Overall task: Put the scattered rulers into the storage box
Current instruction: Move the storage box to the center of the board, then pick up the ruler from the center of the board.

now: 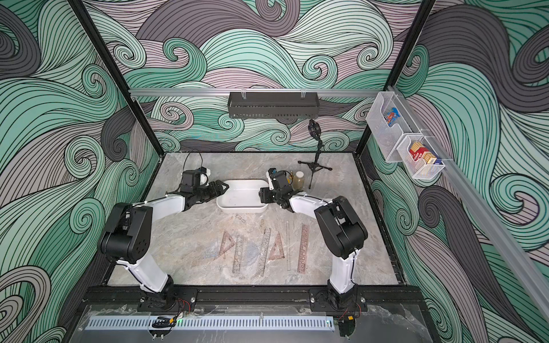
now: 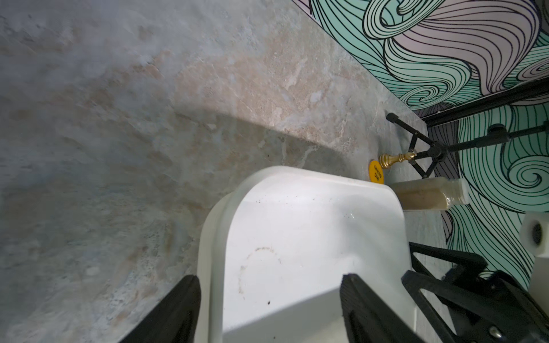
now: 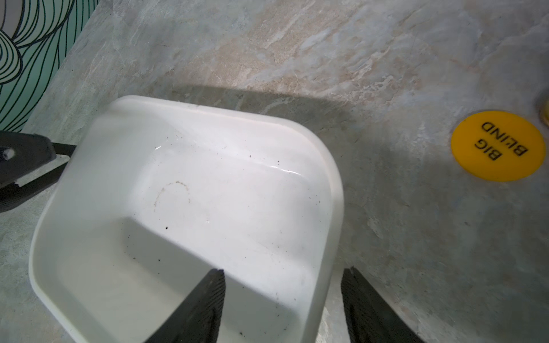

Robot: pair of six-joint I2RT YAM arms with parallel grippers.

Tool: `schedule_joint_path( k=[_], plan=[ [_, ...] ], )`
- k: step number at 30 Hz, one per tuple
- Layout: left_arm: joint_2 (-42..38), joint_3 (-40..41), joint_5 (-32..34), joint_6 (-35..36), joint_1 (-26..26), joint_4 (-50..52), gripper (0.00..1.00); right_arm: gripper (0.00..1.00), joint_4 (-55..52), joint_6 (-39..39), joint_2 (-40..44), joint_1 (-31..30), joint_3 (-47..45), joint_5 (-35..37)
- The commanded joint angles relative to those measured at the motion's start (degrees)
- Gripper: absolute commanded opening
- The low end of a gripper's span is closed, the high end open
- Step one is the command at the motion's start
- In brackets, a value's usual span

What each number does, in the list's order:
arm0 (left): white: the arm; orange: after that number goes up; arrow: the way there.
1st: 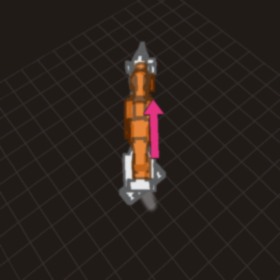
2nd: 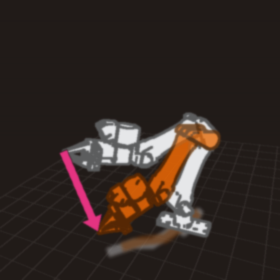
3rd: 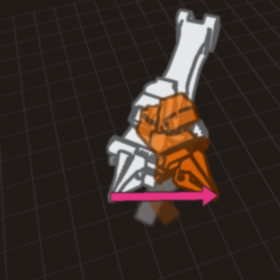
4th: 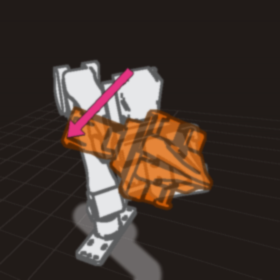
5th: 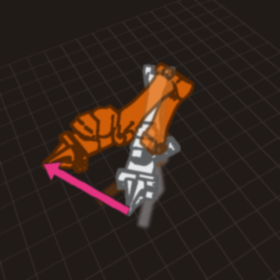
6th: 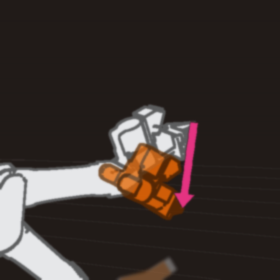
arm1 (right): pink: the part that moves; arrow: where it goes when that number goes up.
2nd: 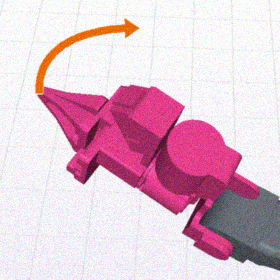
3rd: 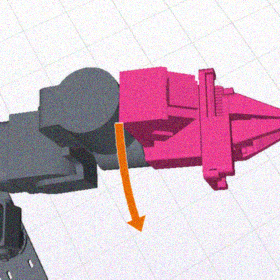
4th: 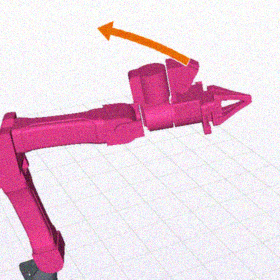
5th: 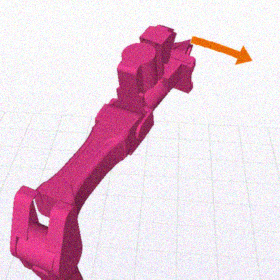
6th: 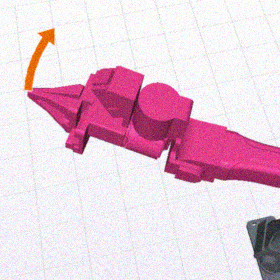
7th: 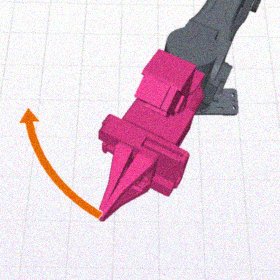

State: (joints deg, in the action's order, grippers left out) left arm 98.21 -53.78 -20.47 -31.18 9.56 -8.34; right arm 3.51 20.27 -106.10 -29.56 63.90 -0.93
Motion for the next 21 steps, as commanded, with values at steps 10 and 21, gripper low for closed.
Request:
schedule_joint_path(
  k=[10,21],
  plan=[
    [-14.24,4.82,7.79,2.63,0.89,10.47,0.79,0.64,-12.83,3.05,20.26,-0.64,-13.99,12.98],
    [-21.44,8.54,7.19,4.53,2.47,18.85,0.79,0.48,-21.4,12.35,31.27,-8.64,-29.16,11.92]
  ],
)
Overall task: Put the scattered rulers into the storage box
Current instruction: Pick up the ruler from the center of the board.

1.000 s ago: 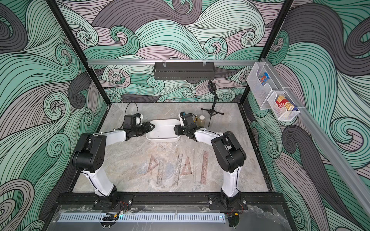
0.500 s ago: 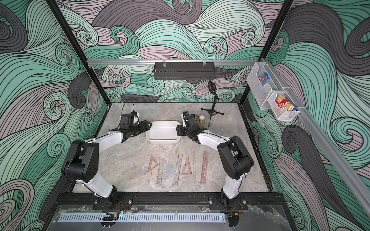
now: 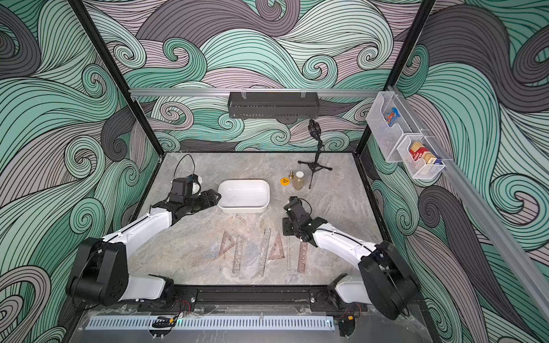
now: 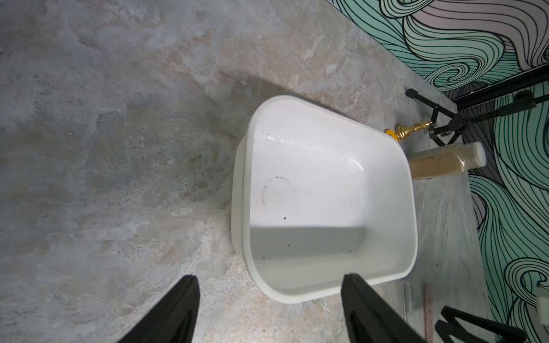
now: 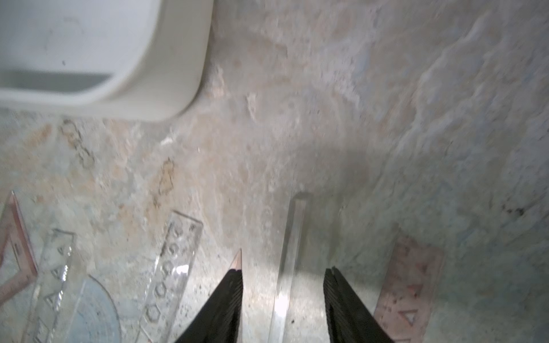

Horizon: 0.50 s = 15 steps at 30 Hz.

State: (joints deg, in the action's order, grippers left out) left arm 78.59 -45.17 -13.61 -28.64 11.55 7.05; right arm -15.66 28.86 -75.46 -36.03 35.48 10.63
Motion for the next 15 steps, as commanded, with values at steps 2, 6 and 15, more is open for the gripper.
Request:
schedule_joint_path(
  k=[2,6,15],
  plan=[
    [-2.59,0.06,0.55,2.84,0.47,3.87,0.79,0.46,-2.14,5.06,-0.19,-3.87,-1.36,0.29],
    [-3.71,1.2,1.3,3.51,0.49,3.07,0.79,0.43,-2.52,6.34,-2.04,-5.75,-2.12,0.62],
    [-3.44,2.16,0.6,3.94,0.49,2.53,0.79,0.34,-3.59,8.09,-2.48,-7.03,-3.64,1.67]
  ],
)
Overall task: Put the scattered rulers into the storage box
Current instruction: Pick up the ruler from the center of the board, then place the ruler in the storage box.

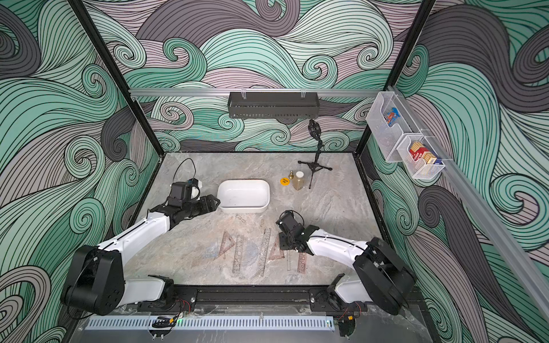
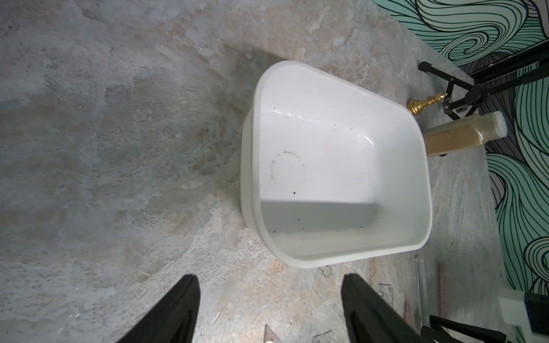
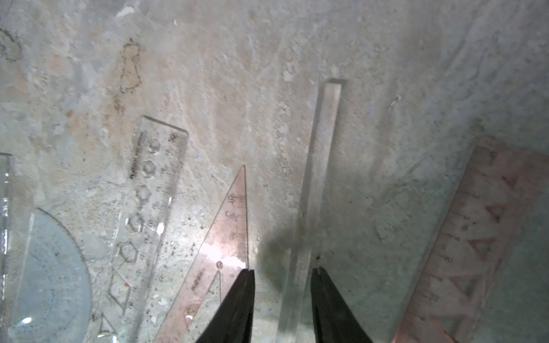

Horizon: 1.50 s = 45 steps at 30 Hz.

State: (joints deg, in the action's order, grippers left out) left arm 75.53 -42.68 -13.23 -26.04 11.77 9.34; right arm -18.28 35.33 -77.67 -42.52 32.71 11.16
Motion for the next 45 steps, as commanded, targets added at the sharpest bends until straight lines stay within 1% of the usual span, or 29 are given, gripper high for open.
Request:
schedule_joint_path(
  k=[1,7,12,16,19,22,24,27,32,36,41,45],
  plan=[
    [-0.41,-0.35,0.19,1.34,0.29,0.08,0.79,0.32,-0.96,1.82,-0.29,-0.63,-1.18,1.28],
    [-0.38,-0.32,-0.13,1.35,0.32,0.12,0.79,0.25,-0.93,2.72,-0.29,-0.72,-2.72,1.83],
    [-0.73,-0.22,-0.09,1.32,0.35,0.12,0.79,0.14,-0.9,2.86,0.19,-0.76,-2.87,2.19],
    [-0.98,-0.26,-0.12,1.09,0.27,0.5,0.79,0.06,-1.23,3.11,0.87,-0.41,-2.65,3.84],
    [-1.71,-0.14,-1.1,0.67,0.3,1.68,0.79,0.01,-1.16,0.65,1.87,0.52,-1.12,3.01],
    [-3.06,0.03,-2.2,0.36,0.27,2.38,0.79,0.0,-1.22,-5.77,2.95,1.4,3.33,3.66],
    [-4.07,0.2,-2.88,0.29,0.27,2.99,0.79,0.0,-1.13,-11.63,2.68,2.19,7.96,5.06],
    [-5.51,0.49,-2.94,0.82,0.27,3.4,0.79,0.0,-0.89,-22.05,-0.97,2.77,17.34,5.07],
    [-6.3,1.3,-3.18,1.26,0.27,3.13,0.79,0.0,-0.89,-39.05,-11.61,2.8,33.28,-1.12],
    [-6.34,2.22,-3.84,1.23,0.32,2.57,0.79,0.0,-1.09,-50.05,-21.12,2.79,45.42,-3.52],
    [-6.28,2.35,-4.35,1.17,0.27,1.75,0.79,0.0,-1.08,-58.93,-32.53,2.71,58.8,-4.44],
    [-6.4,2.24,-3.3,1.17,0.22,2.43,0.79,0.0,-1.14,-64.31,-39.89,2.1,64.49,-3.03]
  ],
)
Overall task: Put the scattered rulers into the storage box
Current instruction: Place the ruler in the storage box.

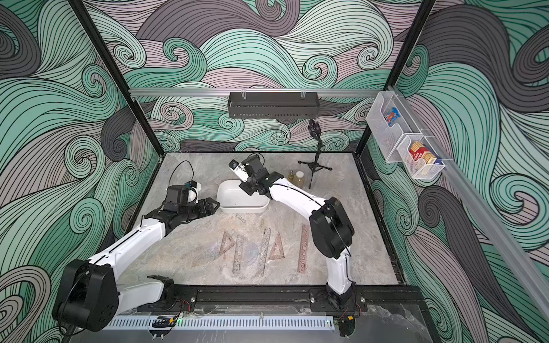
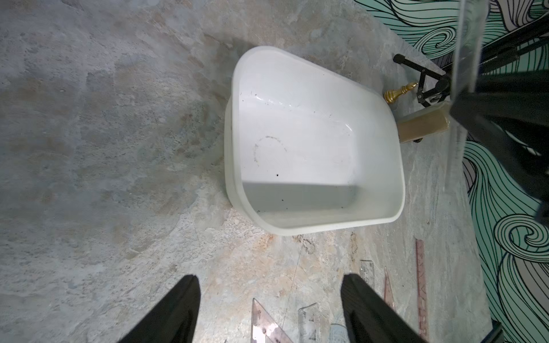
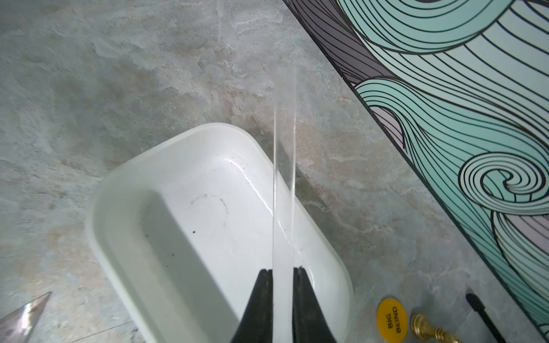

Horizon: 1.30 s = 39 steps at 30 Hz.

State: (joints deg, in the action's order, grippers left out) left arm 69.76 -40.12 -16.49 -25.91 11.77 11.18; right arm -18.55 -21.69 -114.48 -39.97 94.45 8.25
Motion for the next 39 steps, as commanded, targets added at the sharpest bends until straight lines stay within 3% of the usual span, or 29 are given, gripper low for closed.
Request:
schedule_joint_path(
  k=[1,8,18,32,39],
  plan=[
    [-0.83,-0.33,0.53,0.88,0.27,0.68,0.79,0.0,-0.82,-8.71,-4.87,-0.62,3.71,0.33],
    [0.24,-0.93,2.29,0.55,0.27,0.67,0.79,0.0,-0.72,-14.78,-12.44,-0.9,7.53,2.32],
    [0.85,-1.46,3.56,0.6,-0.06,1.21,0.79,0.01,-0.67,-19.42,-16.9,-1.17,8.96,3.03],
    [0.41,-1.52,4.27,0.68,-0.26,1.63,0.79,0.09,2.09,-19.26,-20.56,-1.13,11.34,6.36],
    [0.38,-1.47,4.36,0.64,-0.26,1.66,0.79,0.18,2.84,-19.32,-21.14,-0.99,12.17,6.52]
  ],
)
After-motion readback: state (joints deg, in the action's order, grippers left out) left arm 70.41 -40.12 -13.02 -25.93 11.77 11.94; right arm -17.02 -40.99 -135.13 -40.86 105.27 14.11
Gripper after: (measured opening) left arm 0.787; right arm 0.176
